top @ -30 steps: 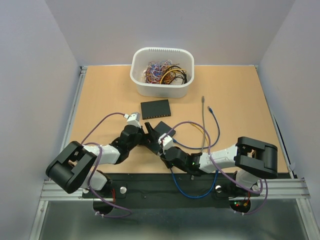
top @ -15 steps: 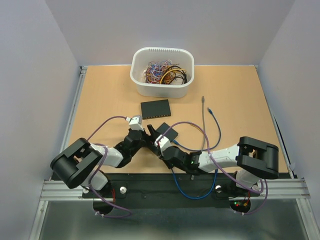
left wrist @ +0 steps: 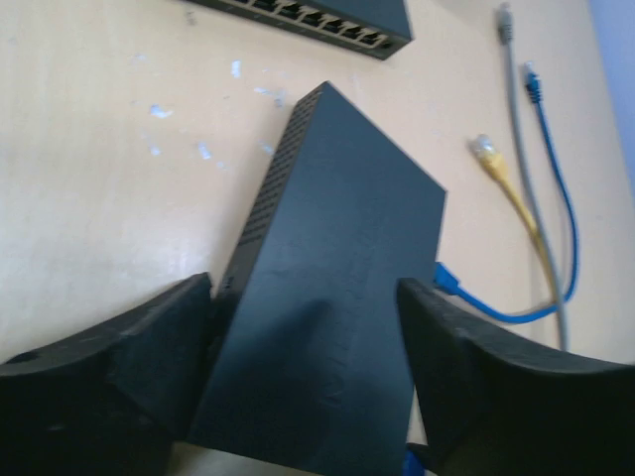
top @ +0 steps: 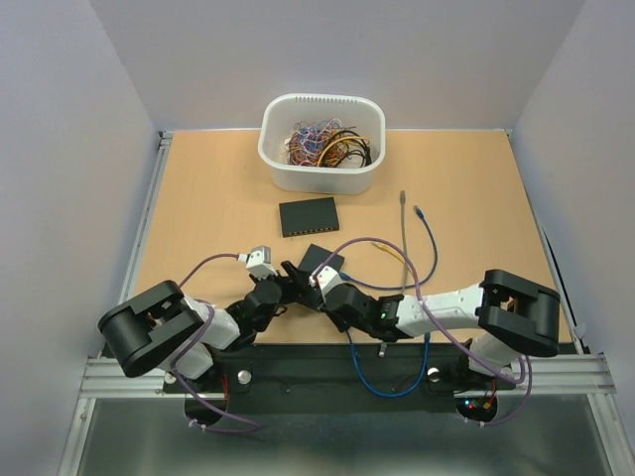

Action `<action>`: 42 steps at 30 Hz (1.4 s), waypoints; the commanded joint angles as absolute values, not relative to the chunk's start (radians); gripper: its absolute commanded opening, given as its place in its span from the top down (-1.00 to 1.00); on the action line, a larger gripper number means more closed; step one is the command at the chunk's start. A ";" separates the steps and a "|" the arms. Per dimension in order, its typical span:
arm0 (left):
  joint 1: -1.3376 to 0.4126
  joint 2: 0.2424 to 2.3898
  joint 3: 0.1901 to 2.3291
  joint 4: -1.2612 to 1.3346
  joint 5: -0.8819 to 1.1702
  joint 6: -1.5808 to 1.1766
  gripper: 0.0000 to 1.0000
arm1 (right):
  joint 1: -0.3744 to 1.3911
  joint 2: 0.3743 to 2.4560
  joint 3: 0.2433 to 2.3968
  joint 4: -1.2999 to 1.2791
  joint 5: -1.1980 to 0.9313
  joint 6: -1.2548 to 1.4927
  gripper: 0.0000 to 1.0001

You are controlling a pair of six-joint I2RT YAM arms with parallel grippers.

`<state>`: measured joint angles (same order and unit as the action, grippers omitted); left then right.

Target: Insert the plug into the switch port

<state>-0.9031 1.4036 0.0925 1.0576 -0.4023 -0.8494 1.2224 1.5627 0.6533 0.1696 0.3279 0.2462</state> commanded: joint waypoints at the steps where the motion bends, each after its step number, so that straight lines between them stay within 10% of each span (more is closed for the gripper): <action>1: -1.068 1.457 0.017 0.861 -0.058 -1.114 -0.51 | 1.172 1.583 0.781 0.511 0.390 0.249 0.99; 7: -1.075 1.528 0.009 0.937 -0.041 -1.123 0.06 | 1.172 1.582 0.767 0.568 0.330 0.212 0.99; 42: -1.094 1.917 0.034 1.319 0.094 -1.141 0.38 | 1.138 1.637 1.098 0.473 -0.084 -0.071 0.99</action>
<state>-0.9367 1.8492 0.0391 1.6238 -0.5560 -1.0340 1.1233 1.6352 0.9092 -0.2321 0.1310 -0.0654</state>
